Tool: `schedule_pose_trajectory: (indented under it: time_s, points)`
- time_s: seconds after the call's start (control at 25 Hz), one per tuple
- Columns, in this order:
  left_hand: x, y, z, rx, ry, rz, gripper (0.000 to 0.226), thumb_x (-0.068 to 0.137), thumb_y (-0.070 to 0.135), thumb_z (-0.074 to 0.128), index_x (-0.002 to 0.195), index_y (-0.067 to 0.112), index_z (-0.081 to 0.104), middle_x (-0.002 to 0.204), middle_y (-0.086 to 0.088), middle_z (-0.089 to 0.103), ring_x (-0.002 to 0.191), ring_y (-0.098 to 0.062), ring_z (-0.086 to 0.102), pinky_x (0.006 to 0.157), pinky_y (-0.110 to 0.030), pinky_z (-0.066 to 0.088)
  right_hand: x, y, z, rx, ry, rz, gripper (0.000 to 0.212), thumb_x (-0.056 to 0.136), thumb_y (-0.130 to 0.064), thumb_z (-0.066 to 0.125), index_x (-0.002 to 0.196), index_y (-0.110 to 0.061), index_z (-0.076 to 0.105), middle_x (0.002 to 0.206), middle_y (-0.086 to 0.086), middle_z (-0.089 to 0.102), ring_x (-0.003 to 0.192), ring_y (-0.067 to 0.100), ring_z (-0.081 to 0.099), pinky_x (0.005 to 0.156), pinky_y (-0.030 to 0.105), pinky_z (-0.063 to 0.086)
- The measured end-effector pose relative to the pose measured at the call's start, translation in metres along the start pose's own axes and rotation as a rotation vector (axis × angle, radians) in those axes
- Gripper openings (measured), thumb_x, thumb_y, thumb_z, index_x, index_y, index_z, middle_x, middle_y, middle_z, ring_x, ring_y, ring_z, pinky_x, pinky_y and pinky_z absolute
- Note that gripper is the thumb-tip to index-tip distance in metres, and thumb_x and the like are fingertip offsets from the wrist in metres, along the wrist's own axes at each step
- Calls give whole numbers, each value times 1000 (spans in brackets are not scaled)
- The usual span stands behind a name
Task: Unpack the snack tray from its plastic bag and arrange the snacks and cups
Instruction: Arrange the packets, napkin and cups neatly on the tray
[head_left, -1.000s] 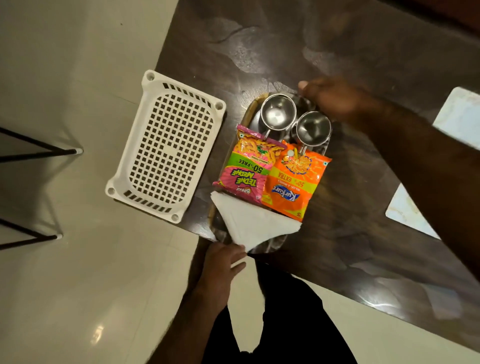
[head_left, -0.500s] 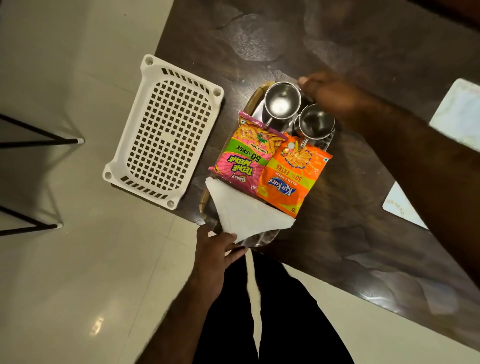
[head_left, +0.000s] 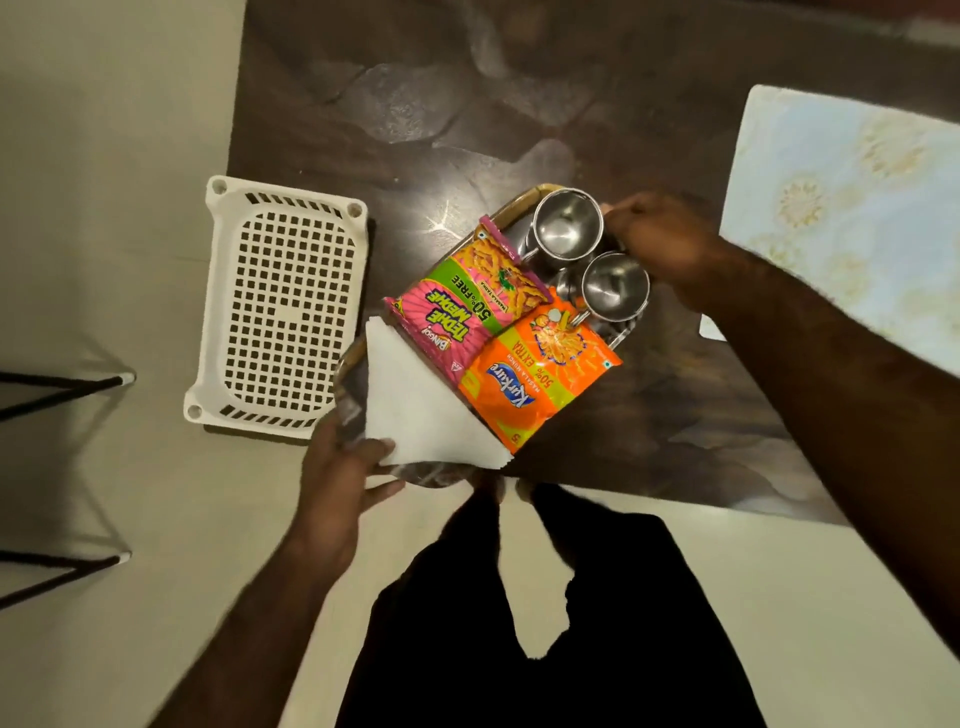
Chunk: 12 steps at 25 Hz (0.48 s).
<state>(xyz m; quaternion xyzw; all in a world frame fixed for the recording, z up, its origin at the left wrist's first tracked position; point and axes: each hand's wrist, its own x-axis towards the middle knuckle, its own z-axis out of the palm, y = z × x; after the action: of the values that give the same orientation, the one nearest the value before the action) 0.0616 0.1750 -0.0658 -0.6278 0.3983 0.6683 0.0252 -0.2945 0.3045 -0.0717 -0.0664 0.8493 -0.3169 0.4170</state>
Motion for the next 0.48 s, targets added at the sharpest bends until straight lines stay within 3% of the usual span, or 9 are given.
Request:
schedule_pose_trajectory:
  time_s: [0.12,0.24,0.36,0.48]
  points:
    - [5,21,3,40,-22,58,48,83,2,63,121,32,64,104,5,74,75,-22,73,68,-45,62,-18,28,-15,95,26,88,23,100,-31,62,89,-14,74,73,7,63,58,16,57,49,20,44]
    - [9,39,19,42,-44,95,47,82,1,63,111,38,68,91,9,75,61,-18,73,61,-40,60,-28,61,-35,187,76,149,22,98,-16,61,77,-19,67,66,2,60,43,8,56,42,17,46]
    - [10,50,52,93,-55,132,47,81,2,63,113,37,69,94,10,76,64,-15,74,62,-44,61,-36,99,-61,268,88,185,26,100,-11,62,76,-21,66,73,3,65,52,10,64,40,17,50]
    - [4,53,102,185,-59,175,50,82,3,63,120,35,67,102,9,75,70,-17,74,57,-37,60,-42,140,-96,329,82,192,26,103,-15,61,77,-19,65,75,5,65,61,16,64,43,19,52]
